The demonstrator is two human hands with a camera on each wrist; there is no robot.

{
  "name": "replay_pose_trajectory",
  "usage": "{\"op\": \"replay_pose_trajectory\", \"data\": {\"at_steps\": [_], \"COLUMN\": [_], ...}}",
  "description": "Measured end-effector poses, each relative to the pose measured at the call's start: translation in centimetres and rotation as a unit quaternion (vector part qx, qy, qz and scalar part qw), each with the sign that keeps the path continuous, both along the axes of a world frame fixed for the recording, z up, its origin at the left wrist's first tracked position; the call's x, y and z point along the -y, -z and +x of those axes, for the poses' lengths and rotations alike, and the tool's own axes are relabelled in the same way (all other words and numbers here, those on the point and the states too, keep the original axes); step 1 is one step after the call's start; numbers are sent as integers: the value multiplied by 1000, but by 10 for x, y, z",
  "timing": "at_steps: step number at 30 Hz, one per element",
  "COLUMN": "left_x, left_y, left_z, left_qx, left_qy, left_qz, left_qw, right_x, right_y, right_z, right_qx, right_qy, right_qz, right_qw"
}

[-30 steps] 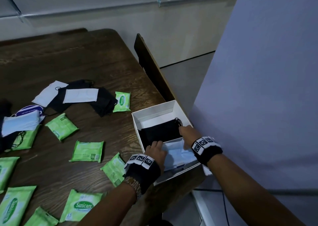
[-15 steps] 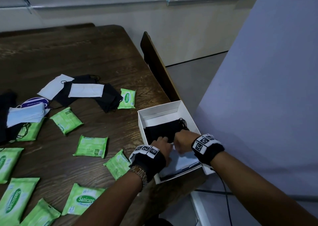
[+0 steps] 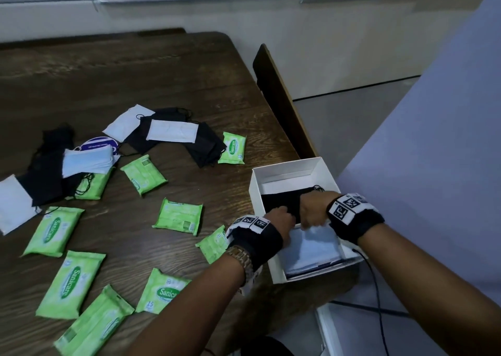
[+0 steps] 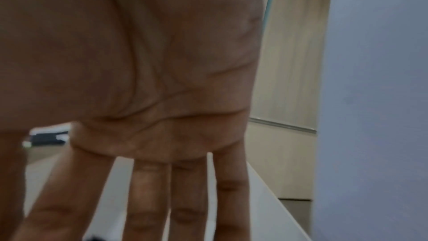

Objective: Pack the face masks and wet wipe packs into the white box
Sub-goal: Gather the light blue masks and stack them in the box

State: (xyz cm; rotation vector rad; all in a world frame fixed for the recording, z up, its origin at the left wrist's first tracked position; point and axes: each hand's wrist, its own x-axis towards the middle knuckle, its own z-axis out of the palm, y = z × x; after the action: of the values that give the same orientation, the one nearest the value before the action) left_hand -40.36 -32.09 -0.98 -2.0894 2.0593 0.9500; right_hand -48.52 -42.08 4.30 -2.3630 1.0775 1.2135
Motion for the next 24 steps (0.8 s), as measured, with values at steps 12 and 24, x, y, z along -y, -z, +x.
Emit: {"op": "replay_pose_trajectory", "data": {"at_steps": [12, 24], "left_x": [-88, -236], "left_y": [-9, 66], "left_z": [204, 372], "left_qx": [-11, 12], "left_qy": [-287, -516], "left_qz": [-96, -59], "left_qw": [953, 855], "right_x": [-68, -163], "right_y": [-8, 94], "right_z": [215, 410], "right_qx": [197, 253], "right_qy": [-87, -169], "right_qz": [1, -22], "right_qw": [977, 952]}}
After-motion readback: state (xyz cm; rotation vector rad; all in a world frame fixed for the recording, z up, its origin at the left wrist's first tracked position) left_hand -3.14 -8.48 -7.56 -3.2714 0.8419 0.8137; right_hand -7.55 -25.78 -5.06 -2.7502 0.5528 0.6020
